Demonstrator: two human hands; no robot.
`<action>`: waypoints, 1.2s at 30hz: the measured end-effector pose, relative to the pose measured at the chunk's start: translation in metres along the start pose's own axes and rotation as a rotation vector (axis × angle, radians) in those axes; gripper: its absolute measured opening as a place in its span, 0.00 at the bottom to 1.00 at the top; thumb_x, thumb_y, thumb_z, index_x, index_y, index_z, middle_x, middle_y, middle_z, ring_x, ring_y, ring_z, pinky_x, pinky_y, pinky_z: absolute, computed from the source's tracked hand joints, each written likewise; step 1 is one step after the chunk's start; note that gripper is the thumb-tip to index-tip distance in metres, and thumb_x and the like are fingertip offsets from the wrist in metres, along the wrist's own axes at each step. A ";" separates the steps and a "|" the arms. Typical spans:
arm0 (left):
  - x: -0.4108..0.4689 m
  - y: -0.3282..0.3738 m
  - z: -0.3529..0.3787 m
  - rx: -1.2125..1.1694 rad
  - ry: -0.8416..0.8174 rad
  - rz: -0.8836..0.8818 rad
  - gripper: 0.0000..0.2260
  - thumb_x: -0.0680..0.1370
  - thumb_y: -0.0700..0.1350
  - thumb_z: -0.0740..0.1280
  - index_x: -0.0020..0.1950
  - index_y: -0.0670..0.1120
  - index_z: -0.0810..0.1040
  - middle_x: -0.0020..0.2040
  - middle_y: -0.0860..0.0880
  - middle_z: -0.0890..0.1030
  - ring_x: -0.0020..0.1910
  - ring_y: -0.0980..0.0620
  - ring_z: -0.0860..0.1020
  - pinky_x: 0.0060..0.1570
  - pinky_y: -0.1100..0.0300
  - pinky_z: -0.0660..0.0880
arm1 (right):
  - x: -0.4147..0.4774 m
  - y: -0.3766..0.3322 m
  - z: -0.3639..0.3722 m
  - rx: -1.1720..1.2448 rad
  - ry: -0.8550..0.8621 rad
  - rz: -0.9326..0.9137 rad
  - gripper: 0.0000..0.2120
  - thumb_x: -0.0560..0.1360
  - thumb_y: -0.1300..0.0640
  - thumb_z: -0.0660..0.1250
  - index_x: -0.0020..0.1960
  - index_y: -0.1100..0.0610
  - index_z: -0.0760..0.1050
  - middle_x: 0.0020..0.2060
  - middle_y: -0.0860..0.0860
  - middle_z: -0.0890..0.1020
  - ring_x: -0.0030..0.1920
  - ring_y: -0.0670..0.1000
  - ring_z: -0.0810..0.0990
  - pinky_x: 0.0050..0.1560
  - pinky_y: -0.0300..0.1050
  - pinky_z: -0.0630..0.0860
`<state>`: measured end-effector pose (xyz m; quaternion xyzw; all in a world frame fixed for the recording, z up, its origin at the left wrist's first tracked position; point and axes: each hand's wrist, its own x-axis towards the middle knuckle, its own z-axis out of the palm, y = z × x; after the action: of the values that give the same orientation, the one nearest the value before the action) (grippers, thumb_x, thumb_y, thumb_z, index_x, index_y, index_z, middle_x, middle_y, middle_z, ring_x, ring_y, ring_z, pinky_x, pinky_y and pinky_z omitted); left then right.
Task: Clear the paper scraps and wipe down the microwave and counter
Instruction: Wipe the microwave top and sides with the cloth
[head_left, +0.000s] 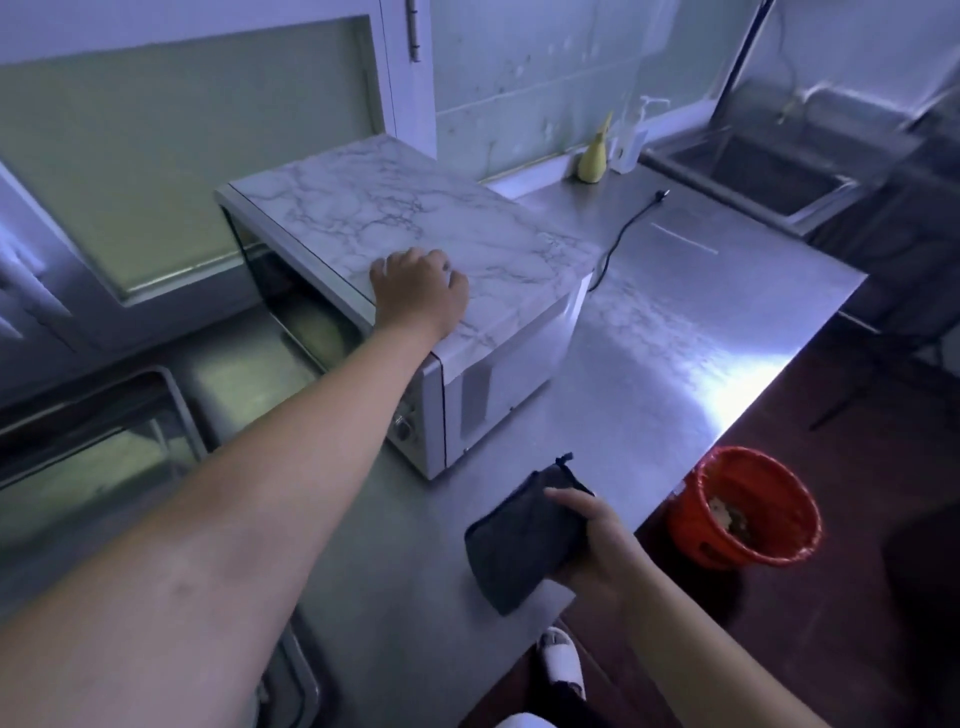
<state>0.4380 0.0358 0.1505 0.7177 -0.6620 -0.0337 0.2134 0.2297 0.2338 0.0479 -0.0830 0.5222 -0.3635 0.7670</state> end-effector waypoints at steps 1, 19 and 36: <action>-0.009 0.004 -0.004 -0.055 0.060 0.040 0.14 0.79 0.47 0.61 0.60 0.45 0.81 0.62 0.45 0.80 0.64 0.42 0.74 0.69 0.49 0.62 | -0.005 -0.003 -0.006 -0.085 0.057 -0.029 0.22 0.68 0.60 0.73 0.62 0.63 0.77 0.49 0.61 0.86 0.44 0.58 0.87 0.40 0.50 0.82; -0.162 0.072 0.120 -0.859 -0.413 -0.471 0.13 0.76 0.33 0.68 0.45 0.53 0.82 0.45 0.48 0.84 0.47 0.49 0.81 0.53 0.56 0.76 | 0.063 -0.185 -0.111 -0.706 0.283 -0.511 0.16 0.75 0.66 0.70 0.61 0.54 0.78 0.43 0.50 0.85 0.43 0.53 0.84 0.43 0.48 0.81; -0.121 0.150 0.156 -1.109 0.017 -1.014 0.08 0.80 0.34 0.64 0.52 0.43 0.82 0.45 0.46 0.85 0.43 0.51 0.82 0.46 0.58 0.78 | 0.174 -0.258 -0.174 -2.028 0.112 -0.599 0.28 0.78 0.42 0.61 0.76 0.47 0.62 0.76 0.54 0.61 0.78 0.57 0.54 0.75 0.57 0.53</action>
<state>0.2311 0.1068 0.0333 0.7222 -0.1345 -0.4509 0.5070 -0.0080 -0.0205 -0.0269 -0.7929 0.5743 0.0649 0.1929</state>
